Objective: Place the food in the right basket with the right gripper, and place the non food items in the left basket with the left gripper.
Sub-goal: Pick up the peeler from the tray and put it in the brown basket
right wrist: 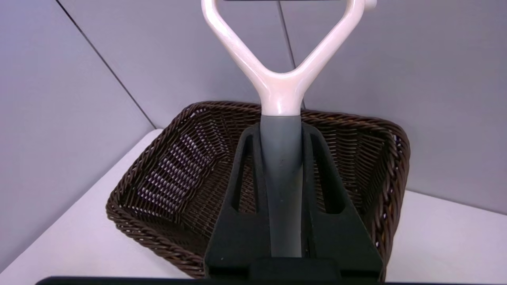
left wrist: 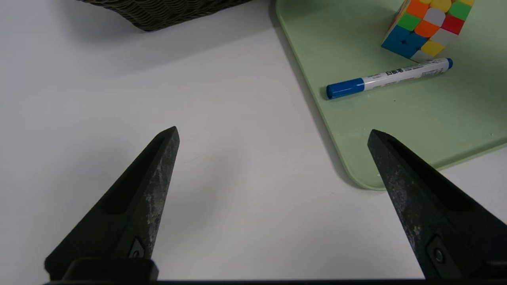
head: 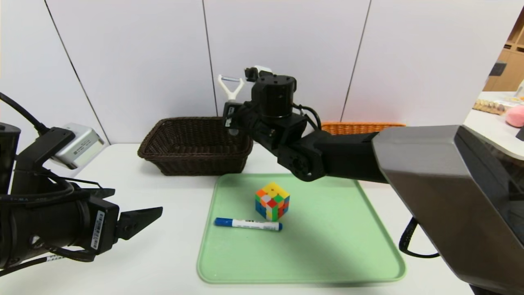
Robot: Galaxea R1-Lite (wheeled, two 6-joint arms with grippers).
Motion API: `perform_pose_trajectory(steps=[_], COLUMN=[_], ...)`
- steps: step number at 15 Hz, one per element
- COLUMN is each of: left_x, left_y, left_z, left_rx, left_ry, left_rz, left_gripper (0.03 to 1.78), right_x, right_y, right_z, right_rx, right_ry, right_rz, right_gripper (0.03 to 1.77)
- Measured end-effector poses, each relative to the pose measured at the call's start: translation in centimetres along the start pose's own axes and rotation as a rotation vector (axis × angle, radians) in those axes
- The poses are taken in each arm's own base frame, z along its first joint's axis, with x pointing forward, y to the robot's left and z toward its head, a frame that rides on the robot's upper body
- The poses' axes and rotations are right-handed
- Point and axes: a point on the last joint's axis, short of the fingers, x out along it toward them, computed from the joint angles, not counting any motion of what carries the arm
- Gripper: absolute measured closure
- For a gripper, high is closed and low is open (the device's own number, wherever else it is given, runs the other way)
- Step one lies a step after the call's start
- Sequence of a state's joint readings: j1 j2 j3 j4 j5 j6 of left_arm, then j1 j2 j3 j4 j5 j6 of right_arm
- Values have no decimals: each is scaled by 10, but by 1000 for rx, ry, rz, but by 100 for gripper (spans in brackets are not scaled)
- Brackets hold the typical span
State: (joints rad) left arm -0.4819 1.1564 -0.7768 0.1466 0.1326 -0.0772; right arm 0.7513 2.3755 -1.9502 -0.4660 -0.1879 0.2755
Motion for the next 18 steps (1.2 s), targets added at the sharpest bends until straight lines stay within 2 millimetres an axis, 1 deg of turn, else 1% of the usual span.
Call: perform_pose_trajectory(steps=[4, 8, 11, 13, 16, 18], left_x=[0, 1, 3, 3, 3, 3], left_y=[0, 0, -1, -1, 0, -1], left_z=[1, 1, 1, 1, 1, 2], left_rx=[0, 0, 1, 1, 1, 1], left_ry=[-4, 0, 6, 7, 7, 2], left_rz=[0, 1, 0, 0, 1, 0], left_gripper=[12, 12, 12, 12, 12, 12], right_x=[12, 17, 19, 21, 22, 21], right_y=[-9, -15, -17, -18, -19, -18], right_z=[-28, -43, -49, -51, -53, -50], right_rx=[-9, -15, -48, -67, -72, -72], right_ry=[21, 32, 31, 12, 17, 13], right_rz=[-16, -24, -23, -13, -19, -24], right_gripper=[156, 156, 111, 87, 62, 50])
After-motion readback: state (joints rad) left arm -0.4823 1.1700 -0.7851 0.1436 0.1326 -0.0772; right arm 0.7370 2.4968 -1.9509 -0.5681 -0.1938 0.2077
